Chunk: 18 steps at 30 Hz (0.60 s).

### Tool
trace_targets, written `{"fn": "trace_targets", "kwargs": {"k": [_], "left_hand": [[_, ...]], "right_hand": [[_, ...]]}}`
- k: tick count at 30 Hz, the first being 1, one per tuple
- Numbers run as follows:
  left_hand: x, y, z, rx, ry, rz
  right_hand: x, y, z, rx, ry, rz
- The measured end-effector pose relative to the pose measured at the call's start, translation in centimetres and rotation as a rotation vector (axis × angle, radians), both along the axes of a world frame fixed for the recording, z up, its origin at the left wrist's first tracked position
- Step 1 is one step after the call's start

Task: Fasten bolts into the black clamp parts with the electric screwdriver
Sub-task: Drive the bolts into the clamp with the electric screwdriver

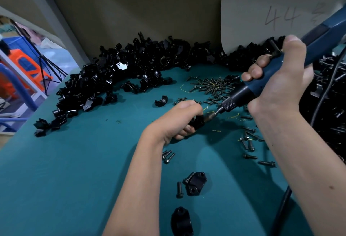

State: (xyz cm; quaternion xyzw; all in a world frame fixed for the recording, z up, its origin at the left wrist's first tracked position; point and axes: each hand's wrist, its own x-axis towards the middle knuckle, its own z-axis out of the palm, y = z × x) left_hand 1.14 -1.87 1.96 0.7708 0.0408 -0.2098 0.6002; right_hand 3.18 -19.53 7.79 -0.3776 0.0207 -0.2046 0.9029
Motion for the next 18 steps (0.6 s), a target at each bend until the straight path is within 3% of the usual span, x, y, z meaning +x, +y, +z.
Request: {"fn": "trace_targets", "kwargs": {"k": [18], "left_hand": [[0.19, 0.23, -0.29, -0.038, 0.016, -0.012]], "right_hand": [[-0.32, 0.3, -0.04, -0.001, -0.023, 0.005]]}}
